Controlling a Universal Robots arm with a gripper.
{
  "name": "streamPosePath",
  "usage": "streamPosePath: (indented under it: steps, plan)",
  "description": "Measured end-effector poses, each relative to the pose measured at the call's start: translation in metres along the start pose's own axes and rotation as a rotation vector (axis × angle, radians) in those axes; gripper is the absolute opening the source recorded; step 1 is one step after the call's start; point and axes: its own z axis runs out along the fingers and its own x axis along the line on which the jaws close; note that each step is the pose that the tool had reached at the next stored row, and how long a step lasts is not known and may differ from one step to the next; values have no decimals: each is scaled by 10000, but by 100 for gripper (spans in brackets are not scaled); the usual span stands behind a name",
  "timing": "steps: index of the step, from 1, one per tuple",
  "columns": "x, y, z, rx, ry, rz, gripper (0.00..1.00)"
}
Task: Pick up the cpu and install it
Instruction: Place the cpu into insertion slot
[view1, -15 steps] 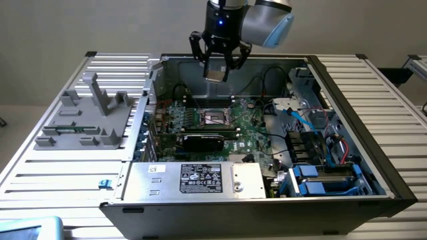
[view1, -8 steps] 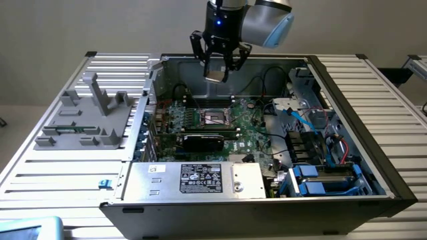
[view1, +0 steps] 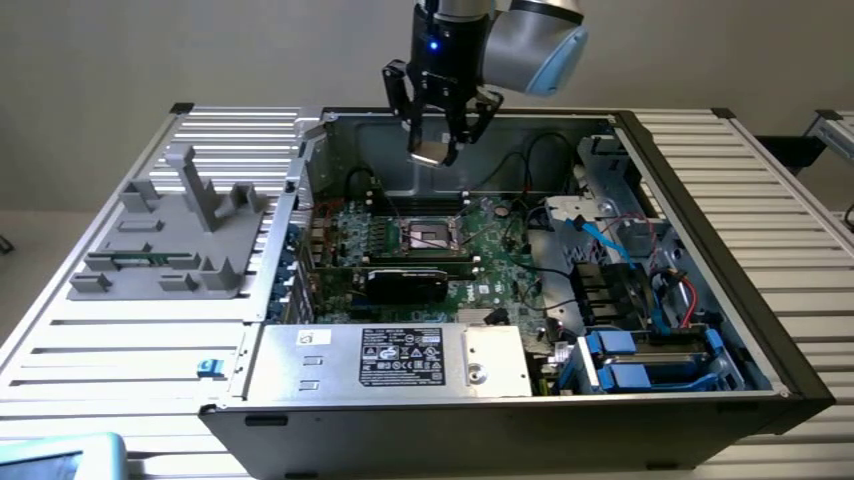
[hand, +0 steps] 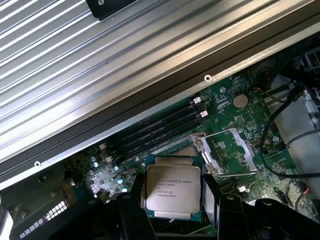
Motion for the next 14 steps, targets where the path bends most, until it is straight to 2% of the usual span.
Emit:
streamPosePath:
  steps: [9,14]
  plan:
    - [-1,-1,16,-90,-20,1150,55]
    - [-3,-1,35,-102,-54,1651,55]
